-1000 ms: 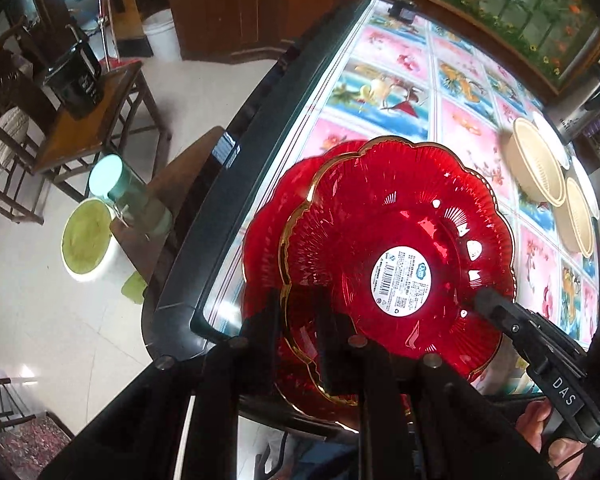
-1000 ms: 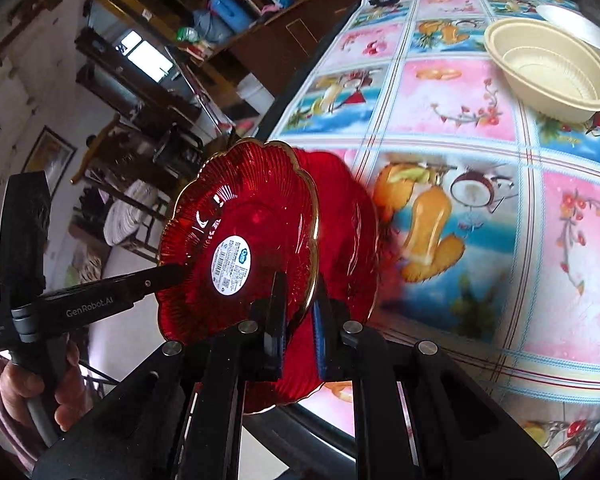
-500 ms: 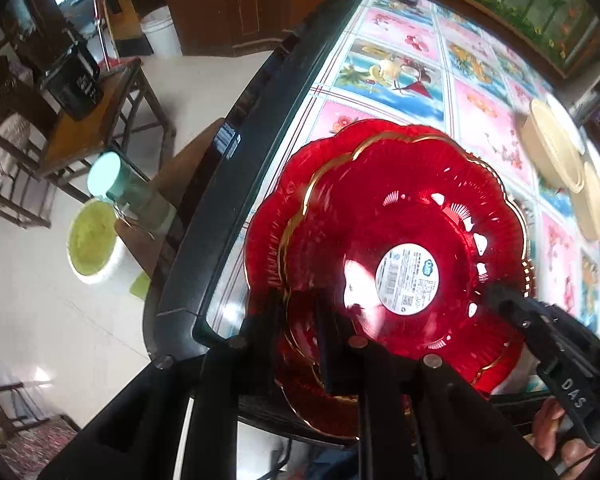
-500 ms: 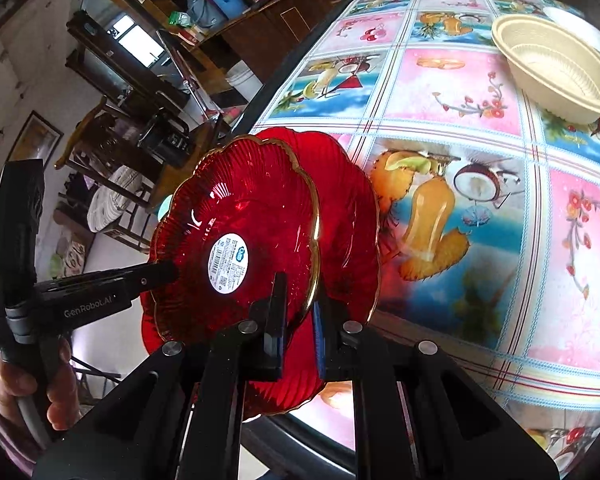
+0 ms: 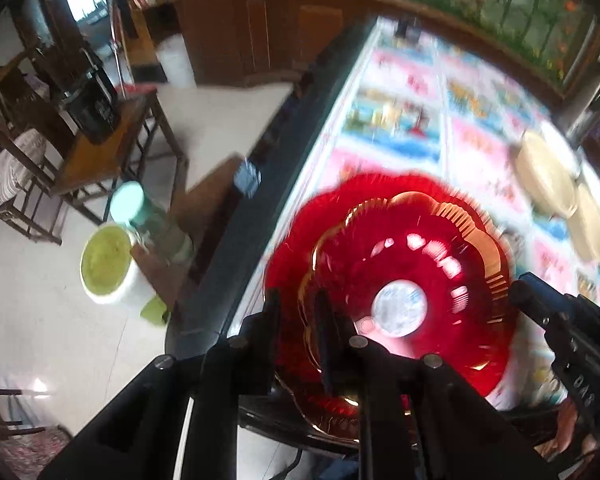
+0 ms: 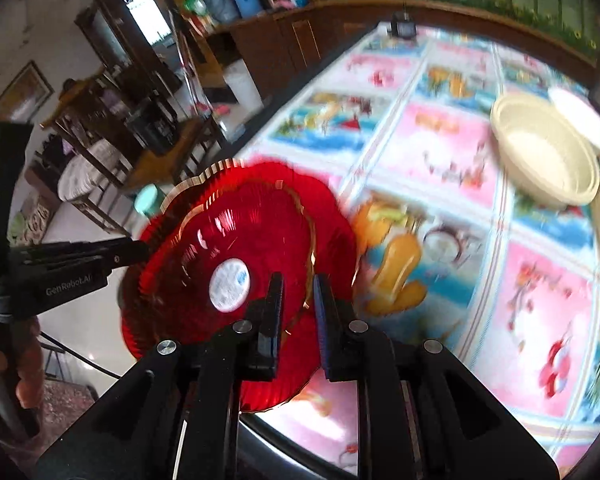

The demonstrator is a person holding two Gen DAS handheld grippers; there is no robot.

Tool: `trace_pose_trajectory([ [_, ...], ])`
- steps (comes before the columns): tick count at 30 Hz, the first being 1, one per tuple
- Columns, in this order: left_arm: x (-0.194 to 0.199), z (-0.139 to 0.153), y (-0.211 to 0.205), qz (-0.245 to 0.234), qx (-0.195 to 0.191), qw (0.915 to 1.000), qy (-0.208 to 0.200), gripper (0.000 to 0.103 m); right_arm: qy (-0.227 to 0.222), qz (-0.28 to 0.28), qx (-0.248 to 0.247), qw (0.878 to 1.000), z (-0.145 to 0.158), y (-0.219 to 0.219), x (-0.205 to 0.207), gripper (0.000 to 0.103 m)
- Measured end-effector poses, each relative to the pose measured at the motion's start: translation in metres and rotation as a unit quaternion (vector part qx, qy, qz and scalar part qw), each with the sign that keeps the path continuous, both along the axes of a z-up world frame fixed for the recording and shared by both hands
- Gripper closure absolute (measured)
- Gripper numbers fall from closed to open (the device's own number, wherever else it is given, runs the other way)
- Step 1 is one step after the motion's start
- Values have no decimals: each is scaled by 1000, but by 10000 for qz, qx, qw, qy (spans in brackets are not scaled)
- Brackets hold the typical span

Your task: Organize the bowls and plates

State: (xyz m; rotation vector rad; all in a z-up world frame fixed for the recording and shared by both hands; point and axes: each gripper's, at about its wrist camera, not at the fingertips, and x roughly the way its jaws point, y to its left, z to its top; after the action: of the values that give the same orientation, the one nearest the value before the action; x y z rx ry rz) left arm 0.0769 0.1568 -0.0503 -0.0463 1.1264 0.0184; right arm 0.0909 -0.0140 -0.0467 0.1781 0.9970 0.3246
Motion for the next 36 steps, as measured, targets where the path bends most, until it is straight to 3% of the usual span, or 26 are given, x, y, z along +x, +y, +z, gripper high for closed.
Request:
trace_pose_trajectory([
  [2,-11,16,-5,68,-73,9992,-376,87,-229,-103,234,9994,8,-16,-1,87],
  [4,-23,31,-17,38,-222,9972,-717,87,-363,-285,464,9979,12,-35,-3,76],
  [6,-36,44,-39,-127,-395,9939,-1026,80,-430,-423,717,9956,11,-51,-6,71],
  [11,-60,63,-102,-724,-565,9836,-1554,43,-490,-765,915,9917,-1,-98,-25,71],
  [15,-72,62,-154,-1345,-611,9740,-1717,40,-496,-1213,1045,9858,-13,-150,-45,71],
  [19,-64,39,-194,-1700,-749,9735,-1332,39,-492,-1761,1174,9761,-19,-204,-65,71],
  [23,-50,21,-219,-1753,-804,9769,-918,39,-561,-2220,1340,9642,-19,-255,-85,71],
  [32,-11,20,-289,-2028,-1015,9731,-401,39,-641,-2965,1495,9411,-7,-341,-95,68],
  [36,22,4,-316,-1878,-1254,9736,346,39,-479,-2997,1645,9385,-3,-366,-79,68],
])
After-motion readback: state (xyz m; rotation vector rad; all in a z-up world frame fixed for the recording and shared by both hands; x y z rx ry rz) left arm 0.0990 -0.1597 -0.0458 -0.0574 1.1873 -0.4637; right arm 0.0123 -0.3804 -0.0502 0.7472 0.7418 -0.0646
